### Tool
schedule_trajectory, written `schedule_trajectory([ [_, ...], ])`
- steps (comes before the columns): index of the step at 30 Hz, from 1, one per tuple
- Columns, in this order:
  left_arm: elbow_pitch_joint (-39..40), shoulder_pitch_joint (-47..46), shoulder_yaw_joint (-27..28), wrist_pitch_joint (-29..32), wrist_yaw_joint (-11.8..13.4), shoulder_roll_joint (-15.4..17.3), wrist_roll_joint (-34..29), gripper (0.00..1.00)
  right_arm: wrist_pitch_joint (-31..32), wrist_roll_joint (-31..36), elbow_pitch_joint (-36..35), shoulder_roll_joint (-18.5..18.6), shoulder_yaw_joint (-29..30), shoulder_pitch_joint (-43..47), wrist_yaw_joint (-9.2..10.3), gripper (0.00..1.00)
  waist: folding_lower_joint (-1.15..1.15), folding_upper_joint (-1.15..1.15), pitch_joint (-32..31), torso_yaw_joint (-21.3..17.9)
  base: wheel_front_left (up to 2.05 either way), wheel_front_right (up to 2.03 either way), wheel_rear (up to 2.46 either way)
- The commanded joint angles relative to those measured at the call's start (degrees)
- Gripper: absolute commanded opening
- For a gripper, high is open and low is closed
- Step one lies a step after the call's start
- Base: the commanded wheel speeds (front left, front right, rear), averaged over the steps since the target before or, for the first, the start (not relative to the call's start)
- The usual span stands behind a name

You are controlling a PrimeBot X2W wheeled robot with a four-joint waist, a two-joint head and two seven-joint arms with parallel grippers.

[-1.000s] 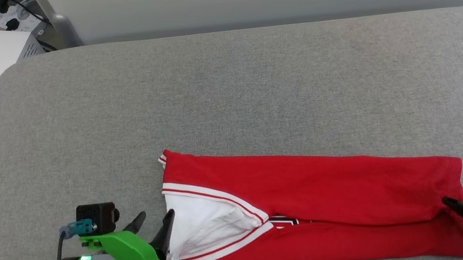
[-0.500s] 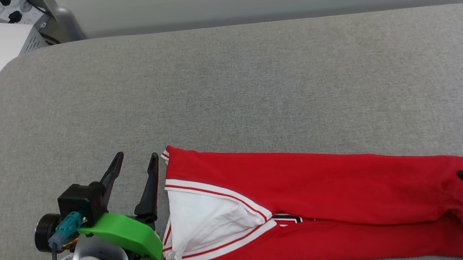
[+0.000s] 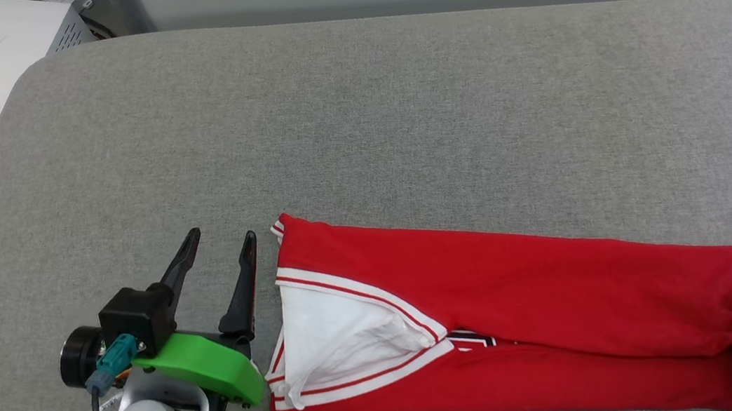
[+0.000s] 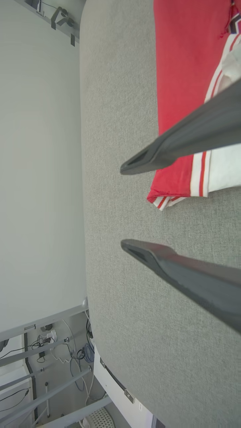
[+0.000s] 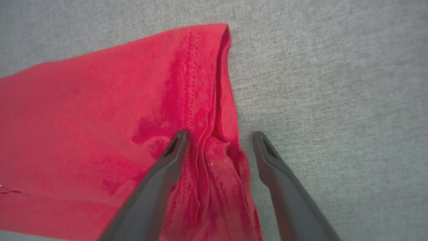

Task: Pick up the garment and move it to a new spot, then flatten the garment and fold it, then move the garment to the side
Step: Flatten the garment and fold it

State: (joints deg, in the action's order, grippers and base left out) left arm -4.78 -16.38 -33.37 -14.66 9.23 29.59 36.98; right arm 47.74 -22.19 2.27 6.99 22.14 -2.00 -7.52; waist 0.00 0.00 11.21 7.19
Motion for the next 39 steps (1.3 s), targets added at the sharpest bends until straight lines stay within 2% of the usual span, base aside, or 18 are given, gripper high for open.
schedule_trajectory([
  [1,-0.3,0.7,0.6,-0.3,-0.6,-0.4,-1.0,1.00,0.4,0.9,1.0,-0.4,0.4,-0.5,0.03,1.00,0.00,0.00,0.1,0.2,0.00,0.00,0.00],
  [6,-0.9,1.0,2.0,-0.3,-1.6,-1.1,-2.0,1.00,0.6,1.5,3.6,-1.4,-0.1,-0.3,0.03,1.00,0.00,0.00,0.3,0.2,0.00,0.00,0.00],
  [15,-1.7,1.4,3.5,-0.3,-2.7,-2.0,-3.2,1.00,1.3,-2.4,5.5,-2.8,-3.7,0.2,0.03,1.00,0.00,0.00,0.6,-0.2,0.00,0.00,0.00],
  [16,-1.8,1.4,3.7,-0.3,-2.8,-2.1,-3.2,1.00,1.1,-2.7,5.6,-2.9,-3.9,0.2,0.03,0.86,0.00,0.00,0.6,-0.3,0.00,0.00,0.00],
  [17,-1.9,1.4,3.8,-0.3,-2.9,-2.1,-3.3,1.00,1.0,-2.9,5.7,-2.9,-4.1,0.1,0.03,0.49,0.00,0.00,0.5,-0.4,0.00,0.00,0.00],
  [19,-2.1,1.5,4.1,-0.3,-3.2,-2.2,-3.4,1.00,0.6,-3.2,6.0,-2.9,-4.4,0.1,0.03,0.00,0.00,0.00,0.3,-0.5,0.00,0.00,0.00],
  [28,-3.0,2.1,4.7,-0.3,-3.9,-2.4,-3.8,1.00,-3.2,-3.5,6.1,-0.1,-4.3,-0.5,0.03,0.00,0.00,0.00,-1.0,-1.0,0.00,0.00,0.00],
  [33,-3.1,2.5,4.8,-0.3,-4.0,-2.6,-3.9,1.00,-5.4,-3.9,6.5,2.5,-3.9,-0.7,0.03,0.00,0.00,0.00,-1.6,-1.1,0.00,0.00,0.00],
  [39,-3.2,2.6,4.7,-0.3,-4.2,-2.8,-4.1,1.00,-8.7,-1.7,8.5,6.7,-0.6,-1.3,0.03,0.00,0.00,0.00,-1.9,-0.9,0.00,0.00,0.00],
])
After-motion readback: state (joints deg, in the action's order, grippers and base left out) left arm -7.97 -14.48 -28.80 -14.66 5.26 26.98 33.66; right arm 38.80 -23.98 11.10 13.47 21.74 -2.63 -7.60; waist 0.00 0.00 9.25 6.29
